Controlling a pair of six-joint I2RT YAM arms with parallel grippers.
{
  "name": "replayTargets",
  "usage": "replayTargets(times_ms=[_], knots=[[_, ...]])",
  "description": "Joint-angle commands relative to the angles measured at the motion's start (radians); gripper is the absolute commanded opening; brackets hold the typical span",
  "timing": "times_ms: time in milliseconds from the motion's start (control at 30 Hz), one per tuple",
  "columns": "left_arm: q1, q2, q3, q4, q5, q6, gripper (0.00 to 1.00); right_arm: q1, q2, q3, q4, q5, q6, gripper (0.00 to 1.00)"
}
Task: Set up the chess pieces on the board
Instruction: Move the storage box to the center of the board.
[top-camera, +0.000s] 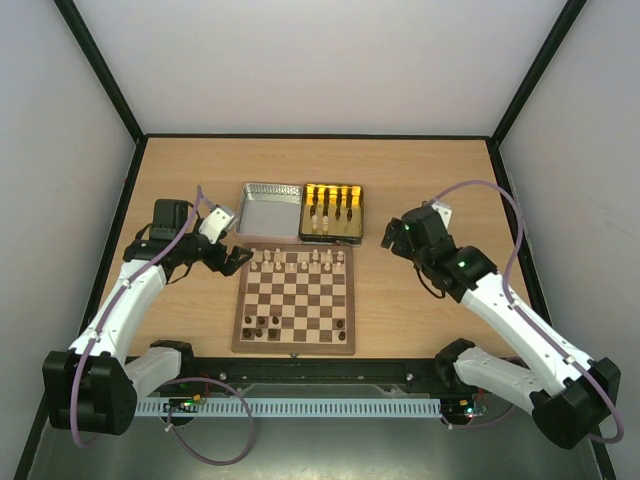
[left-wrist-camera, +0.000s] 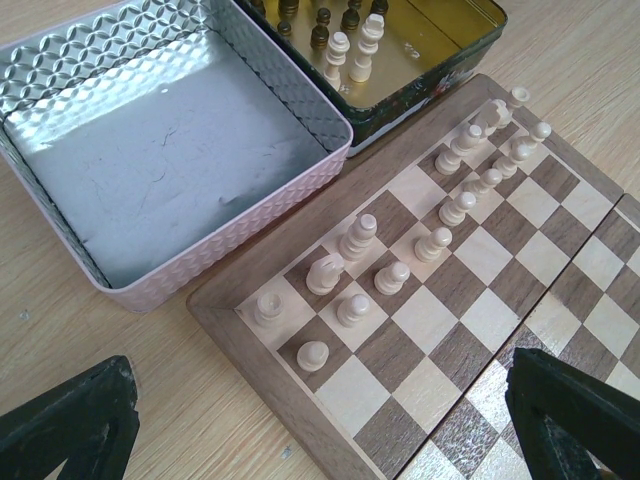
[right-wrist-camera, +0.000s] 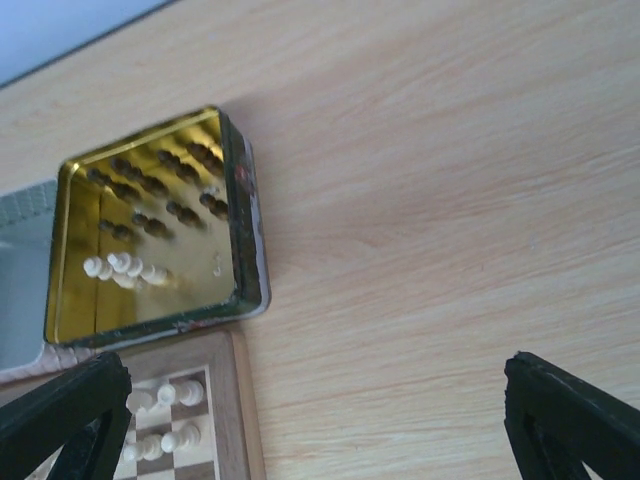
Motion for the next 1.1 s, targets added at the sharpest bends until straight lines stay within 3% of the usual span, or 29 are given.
replayTargets(times_ms=[0,133,300,400,500,667,867,1067], knots=[[-0.001,-0.001,-0.011,-0.01,0.017,0.01,1.0,0.001,-0.044,0.055,-0.002,0.108,-0.047,0.97],[-0.001,0.028,-0.007,-0.006,-0.017,0.004,1.0,0.001,-0.005,0.095,-0.014,0.144,-0.112,1.0],[-0.004,0.072,0.026,0.004,-0.085,-0.008,1.0,0.001,-0.027,0.056,0.113,0.097,-0.124,0.9],[-0.009,0.122,0.078,-0.003,-0.122,0.002,0.98,0.001,-0.008,0.063,0.167,0.086,-0.094,0.95],[-0.009,0.219,0.162,-0.023,-0.17,0.021,0.91,0.001,0.112,0.15,0.11,0.04,-0.106,0.89],[-0.005,0.424,0.359,-0.066,-0.22,0.029,0.65,0.001,0.185,0.166,0.154,-0.002,-0.113,0.8],[-0.006,0.661,0.559,-0.118,-0.251,0.01,0.58,0.001,0.273,0.215,0.116,-0.01,-0.107,0.82],[-0.015,0.829,0.711,-0.18,-0.144,-0.007,0.49,-0.001,0.29,0.203,0.122,0.02,-0.107,0.83]])
